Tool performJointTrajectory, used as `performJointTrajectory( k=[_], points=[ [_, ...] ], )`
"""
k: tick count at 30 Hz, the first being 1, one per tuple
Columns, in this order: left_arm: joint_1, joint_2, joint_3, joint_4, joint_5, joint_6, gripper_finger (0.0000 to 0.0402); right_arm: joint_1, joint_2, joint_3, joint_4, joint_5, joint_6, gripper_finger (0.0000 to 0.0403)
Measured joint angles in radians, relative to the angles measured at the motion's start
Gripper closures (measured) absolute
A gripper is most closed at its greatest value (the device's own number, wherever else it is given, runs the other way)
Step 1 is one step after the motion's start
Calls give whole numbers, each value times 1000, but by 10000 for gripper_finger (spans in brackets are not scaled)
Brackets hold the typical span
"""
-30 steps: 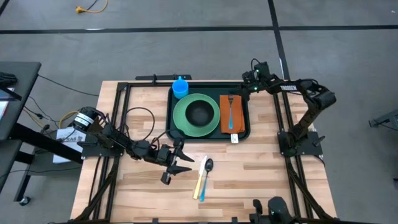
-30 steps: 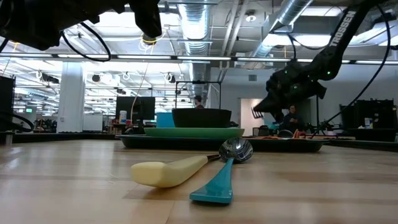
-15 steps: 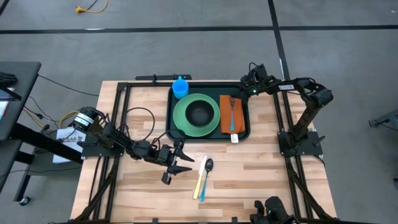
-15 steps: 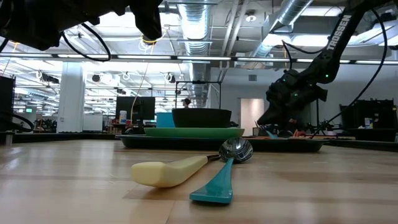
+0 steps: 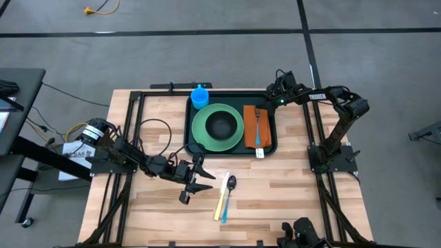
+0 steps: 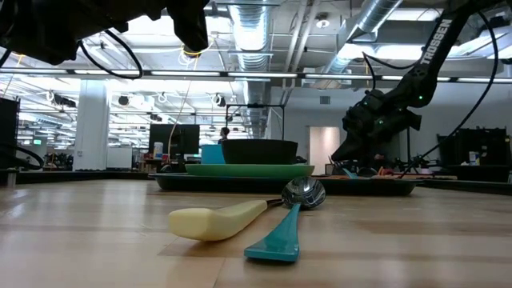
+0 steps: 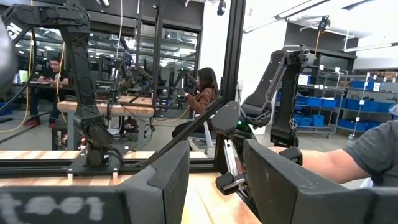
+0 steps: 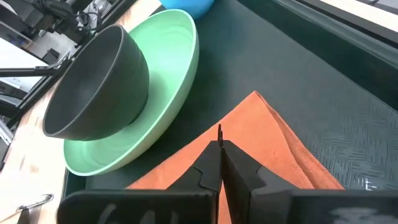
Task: Set up tray
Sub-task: Put the blue fork on the brown table napkin on the black serving tray
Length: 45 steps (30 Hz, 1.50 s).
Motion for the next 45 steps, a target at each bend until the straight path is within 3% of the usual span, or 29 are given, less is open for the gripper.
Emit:
performJointTrajectory(
  k=[16,28,45],
  points=[
    [0,0,0,-1,0,8,259,14,-1,0,1,10,-1,403],
    [0,0,0,-1,0,17,259,58,-1,-1,1,149,-14,403],
    [0,0,0,-1,0,17,259,57,-1,-1,1,153,-10,403]
  ],
)
